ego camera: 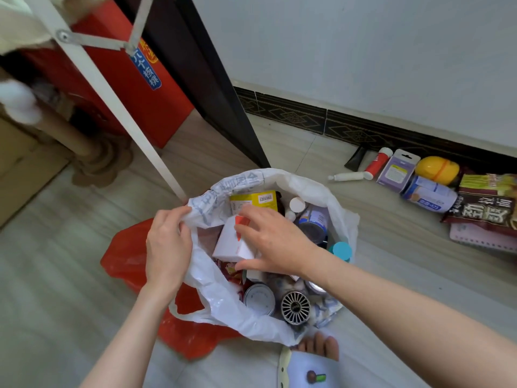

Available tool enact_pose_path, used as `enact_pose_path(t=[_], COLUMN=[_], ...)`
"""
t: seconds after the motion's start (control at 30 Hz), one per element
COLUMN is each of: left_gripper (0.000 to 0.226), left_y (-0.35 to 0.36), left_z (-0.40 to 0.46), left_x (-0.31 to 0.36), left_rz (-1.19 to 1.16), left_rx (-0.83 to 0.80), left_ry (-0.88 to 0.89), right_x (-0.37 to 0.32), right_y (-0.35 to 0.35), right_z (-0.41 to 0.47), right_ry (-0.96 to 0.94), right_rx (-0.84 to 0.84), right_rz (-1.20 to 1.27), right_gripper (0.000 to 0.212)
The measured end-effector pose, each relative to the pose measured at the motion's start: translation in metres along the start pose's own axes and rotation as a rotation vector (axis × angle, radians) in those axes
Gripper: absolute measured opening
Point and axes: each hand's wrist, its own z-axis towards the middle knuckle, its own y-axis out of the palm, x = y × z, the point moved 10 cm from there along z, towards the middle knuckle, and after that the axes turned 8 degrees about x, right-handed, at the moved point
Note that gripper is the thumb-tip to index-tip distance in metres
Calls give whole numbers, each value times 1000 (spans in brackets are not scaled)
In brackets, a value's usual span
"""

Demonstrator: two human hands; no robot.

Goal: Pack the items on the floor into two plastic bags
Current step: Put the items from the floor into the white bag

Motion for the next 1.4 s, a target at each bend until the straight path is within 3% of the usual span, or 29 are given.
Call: enact_pose_path(t=[0.17, 0.27, 0.47, 0.73, 0.83, 0.93, 1.1, 1.3, 1.4], left_gripper=[38, 39, 39, 43, 48, 54, 60, 46, 35], left_y=[36, 36, 50, 172, 223, 283, 354, 386, 395], left_z=[-21, -27, -35, -46, -30, -10, 6, 19, 14], left_x=[15, 28, 94, 206, 237, 245, 244, 246, 240], left_rz=[82, 110, 128, -51, -119, -80, 154, 238, 242], left_rx=[-251, -252, -195, -437, -506, -630, -792, -664, -668], left_ry=[102, 178, 411, 673, 668, 566, 513, 545, 554], right_x=[10, 11, 72, 217, 266, 311, 369, 382, 386], right_y=[22, 18, -21, -69, -74, -80, -37, 10, 16], right_z=[-23, -33, -60, -147, -161, -146, -111, -96, -89], right_ry=[169, 171, 335, 737, 832, 806, 796, 622, 490], right_rx=[-202, -217, -35, 101, 142, 154, -31, -221, -183], right_rz=[121, 116, 52, -51, 2, -57, -59, -169, -198], right_gripper=[82, 81, 64, 55, 46, 45, 40, 45, 44])
